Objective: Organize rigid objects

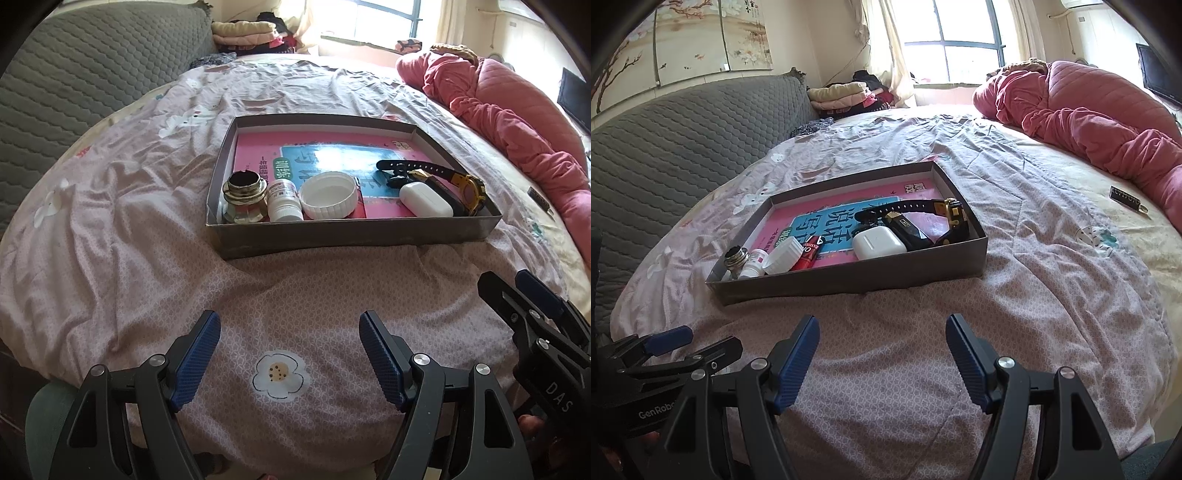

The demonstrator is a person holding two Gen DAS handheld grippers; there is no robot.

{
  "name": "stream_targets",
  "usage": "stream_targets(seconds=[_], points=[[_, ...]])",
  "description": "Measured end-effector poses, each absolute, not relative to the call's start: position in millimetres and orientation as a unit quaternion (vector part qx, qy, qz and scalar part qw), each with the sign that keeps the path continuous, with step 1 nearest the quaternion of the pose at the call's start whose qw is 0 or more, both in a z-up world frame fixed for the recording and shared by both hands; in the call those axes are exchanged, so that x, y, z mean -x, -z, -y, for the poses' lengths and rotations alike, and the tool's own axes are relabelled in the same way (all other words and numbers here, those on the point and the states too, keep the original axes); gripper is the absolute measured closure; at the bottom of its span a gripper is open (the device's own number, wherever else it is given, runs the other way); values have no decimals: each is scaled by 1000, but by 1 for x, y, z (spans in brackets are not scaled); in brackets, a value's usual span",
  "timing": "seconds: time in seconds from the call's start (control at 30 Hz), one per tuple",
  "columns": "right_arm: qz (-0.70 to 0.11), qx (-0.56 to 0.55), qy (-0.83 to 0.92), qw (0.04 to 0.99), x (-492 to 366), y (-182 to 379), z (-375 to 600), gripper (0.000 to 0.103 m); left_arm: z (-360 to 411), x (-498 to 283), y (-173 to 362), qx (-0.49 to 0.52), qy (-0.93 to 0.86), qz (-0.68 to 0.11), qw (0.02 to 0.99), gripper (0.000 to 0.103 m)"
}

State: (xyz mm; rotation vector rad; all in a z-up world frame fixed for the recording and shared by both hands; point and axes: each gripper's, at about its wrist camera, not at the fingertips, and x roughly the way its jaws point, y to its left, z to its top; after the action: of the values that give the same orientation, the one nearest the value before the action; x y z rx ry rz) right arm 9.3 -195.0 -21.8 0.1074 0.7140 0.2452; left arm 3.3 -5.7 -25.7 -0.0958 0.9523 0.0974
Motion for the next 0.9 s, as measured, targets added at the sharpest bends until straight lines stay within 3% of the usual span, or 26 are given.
stream_targets(seconds=[0.9], points=[[-349, -42, -123, 928, -9, 19, 192, 33, 2, -6, 31, 48, -53, -468, 881, 24]])
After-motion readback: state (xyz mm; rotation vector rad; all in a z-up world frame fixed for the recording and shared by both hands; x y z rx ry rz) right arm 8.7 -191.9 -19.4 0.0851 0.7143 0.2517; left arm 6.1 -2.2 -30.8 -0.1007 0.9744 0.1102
